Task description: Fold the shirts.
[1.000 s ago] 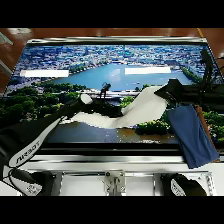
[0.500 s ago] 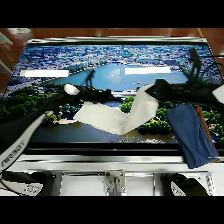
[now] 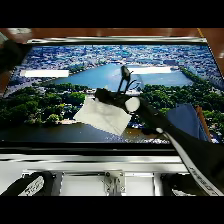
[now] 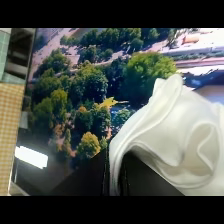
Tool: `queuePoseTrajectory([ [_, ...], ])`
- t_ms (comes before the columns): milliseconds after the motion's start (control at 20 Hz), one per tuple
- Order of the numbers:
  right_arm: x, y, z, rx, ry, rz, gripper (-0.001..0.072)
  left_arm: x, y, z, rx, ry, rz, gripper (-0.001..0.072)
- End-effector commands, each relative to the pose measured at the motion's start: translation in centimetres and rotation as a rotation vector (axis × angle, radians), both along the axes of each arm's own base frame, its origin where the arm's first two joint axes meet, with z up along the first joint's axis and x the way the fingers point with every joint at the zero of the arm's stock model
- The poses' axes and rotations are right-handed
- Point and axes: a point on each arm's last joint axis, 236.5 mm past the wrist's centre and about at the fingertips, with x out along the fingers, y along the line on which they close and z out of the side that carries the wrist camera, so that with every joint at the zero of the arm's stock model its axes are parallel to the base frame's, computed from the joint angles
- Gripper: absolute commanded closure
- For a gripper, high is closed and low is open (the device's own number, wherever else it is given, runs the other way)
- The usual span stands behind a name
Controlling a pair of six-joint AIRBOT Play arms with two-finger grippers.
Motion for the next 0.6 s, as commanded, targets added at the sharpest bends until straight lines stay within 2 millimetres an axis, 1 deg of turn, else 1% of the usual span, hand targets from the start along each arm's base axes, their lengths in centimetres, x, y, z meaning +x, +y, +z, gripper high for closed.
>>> queuePoseTrajectory([
  [0,-0.1,5.0,-5.9,0.059,0.095,-0.089,0.0634,-5.0,2.7,3.5,0.061,-0.055,0.044,0.0676],
  [50,-0.3,6.1,-6.7,0.071,0.120,-0.088,0.0632,-5.6,2.5,3.8,0.067,-0.057,0.036,0.0677],
  [100,-0.4,7.1,-7.1,0.084,0.137,-0.087,0.0584,-5.9,2.3,3.9,0.071,-0.060,0.029,0.0677],
  [150,-0.4,8.0,-7.2,0.094,0.142,-0.084,0.0361,-6.0,2.1,3.8,0.073,-0.055,0.021,0.0676],
  [200,-0.1,8.4,-6.9,0.101,0.135,-0.080,0.0159,-6.0,2.0,3.4,0.081,-0.042,0.015,0.0676],
  [250,0.0,8.7,-6.4,0.106,0.124,-0.073,0.0135,-6.0,2.1,2.8,0.092,-0.026,0.013,0.0676],
  [300,0.4,8.6,-5.5,0.112,0.113,-0.065,0.0135,-5.9,2.1,2.1,0.104,-0.007,0.009,0.0676],
  [400,0.9,7.3,-3.3,0.093,0.077,-0.006,0.0136,-5.8,2.1,1.0,0.098,0.017,0.007,0.0676],
  [450,0.9,6.3,-2.2,0.071,0.067,0.043,0.0138,-5.8,2.1,0.5,0.091,0.028,0.005,0.0676],
  [500,0.7,4.8,-1.2,0.039,0.072,0.100,0.0138,-5.7,2.0,0.1,0.087,0.036,0.000,0.0676],
  [550,0.4,2.8,-0.7,-0.012,0.080,0.160,0.0138,-5.7,1.9,0.1,0.082,0.037,-0.002,0.0676],
])
